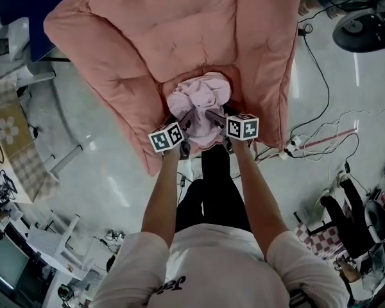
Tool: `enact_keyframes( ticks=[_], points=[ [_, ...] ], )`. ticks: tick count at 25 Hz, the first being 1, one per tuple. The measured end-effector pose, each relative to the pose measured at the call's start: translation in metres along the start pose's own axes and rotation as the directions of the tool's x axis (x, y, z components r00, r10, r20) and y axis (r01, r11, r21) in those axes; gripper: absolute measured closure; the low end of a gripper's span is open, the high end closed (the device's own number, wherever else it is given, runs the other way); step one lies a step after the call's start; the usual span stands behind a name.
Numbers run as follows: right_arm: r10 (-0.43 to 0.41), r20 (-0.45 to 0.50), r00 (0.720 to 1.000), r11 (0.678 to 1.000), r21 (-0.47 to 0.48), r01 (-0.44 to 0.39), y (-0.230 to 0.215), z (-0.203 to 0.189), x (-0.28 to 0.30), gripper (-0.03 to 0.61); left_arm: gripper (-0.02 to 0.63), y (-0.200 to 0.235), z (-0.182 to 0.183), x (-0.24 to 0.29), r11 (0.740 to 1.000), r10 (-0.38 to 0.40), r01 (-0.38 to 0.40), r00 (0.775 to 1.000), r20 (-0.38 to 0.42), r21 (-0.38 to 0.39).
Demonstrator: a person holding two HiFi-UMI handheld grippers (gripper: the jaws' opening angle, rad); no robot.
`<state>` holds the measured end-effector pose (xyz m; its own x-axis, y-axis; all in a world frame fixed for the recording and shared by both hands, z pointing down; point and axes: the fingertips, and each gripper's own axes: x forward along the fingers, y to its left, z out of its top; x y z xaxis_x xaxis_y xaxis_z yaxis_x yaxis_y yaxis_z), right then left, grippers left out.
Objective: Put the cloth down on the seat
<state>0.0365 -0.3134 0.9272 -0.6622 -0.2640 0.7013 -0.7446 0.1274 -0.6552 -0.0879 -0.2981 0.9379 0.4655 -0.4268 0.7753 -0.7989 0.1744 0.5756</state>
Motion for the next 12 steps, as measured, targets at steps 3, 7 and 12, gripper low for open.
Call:
enact_keyframes(
  ticks=[3, 7, 12],
  points=[
    [0.022, 0.106, 0.994, 1.0, -0.003, -0.021, 0.021, 0.014, -0.026, 0.195, 0.295, -0.012, 0.002, -0.026, 1.0, -0.008, 0.008, 0.999, 0.039, 0.013],
    [0.048, 0.229, 0.972, 0.997, -0.068, -0.033, 0.062, 0.034, -0.072, 0.196, 0.296, -0.054, 0.026, -0.081, 0.993, -0.078, 0.061, 0.984, 0.163, 0.104],
    [0.022, 0.312, 0.95, 0.965, -0.255, 0.062, 0.125, 0.045, -0.134, 0.196, 0.296, -0.106, 0.05, -0.164, 0.965, -0.129, 0.051, 0.947, 0.296, 0.259]
  ],
)
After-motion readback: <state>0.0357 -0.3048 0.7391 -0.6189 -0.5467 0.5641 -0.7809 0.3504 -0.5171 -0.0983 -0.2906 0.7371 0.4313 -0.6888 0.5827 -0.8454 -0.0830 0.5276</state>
